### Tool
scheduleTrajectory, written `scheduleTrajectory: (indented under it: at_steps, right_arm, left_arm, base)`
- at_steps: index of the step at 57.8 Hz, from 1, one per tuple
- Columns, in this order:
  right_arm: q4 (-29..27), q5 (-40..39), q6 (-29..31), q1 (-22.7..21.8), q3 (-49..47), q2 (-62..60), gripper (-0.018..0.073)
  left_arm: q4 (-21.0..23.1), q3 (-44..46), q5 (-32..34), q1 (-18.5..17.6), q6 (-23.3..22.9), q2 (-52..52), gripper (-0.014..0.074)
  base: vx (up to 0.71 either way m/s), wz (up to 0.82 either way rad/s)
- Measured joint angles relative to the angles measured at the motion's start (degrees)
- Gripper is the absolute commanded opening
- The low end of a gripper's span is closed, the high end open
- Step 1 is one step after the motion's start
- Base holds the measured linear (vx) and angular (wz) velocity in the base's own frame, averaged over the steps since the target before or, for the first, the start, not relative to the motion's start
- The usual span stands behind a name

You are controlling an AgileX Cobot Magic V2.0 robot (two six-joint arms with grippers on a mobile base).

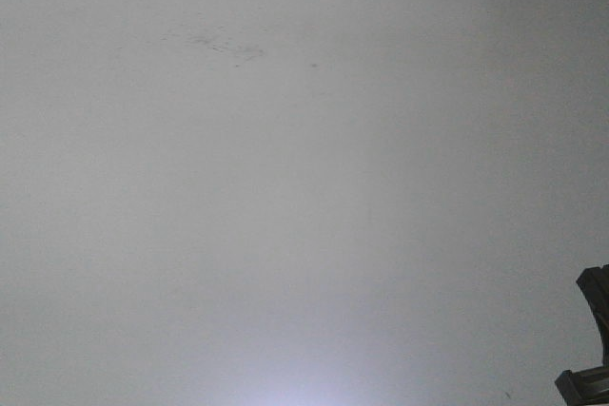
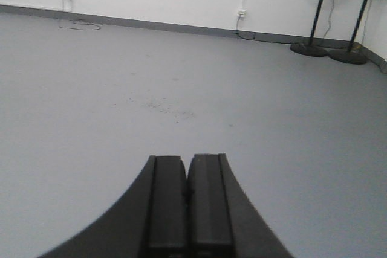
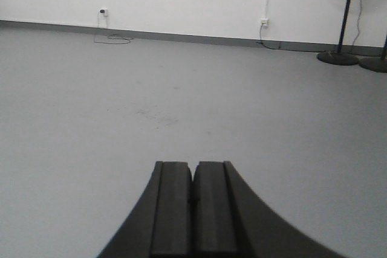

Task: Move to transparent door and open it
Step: 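Turn the base toward the wooden platform and glass door, then drive the base forward up to the sliding glass door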

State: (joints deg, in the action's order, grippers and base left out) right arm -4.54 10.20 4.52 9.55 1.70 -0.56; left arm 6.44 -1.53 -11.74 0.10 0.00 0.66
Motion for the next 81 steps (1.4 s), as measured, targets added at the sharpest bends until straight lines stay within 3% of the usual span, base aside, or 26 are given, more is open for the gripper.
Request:
scheduleTrajectory:
  at_steps: [45,81]
  right_arm:
    - [0.0,0.0,0.0,0.0,0.0,0.0,0.0]
    - [0.0,0.0,0.0,0.0,0.0,0.0,0.0]
  left_arm:
    - [0.0,0.0,0.0,-0.45,0.0,0.0,0.0003]
    - [0.0,0.0,0.0,-0.45,0.0,0.0,0.0003]
  base:
    - [0.29,0.54]
    - [0.43,0.25]
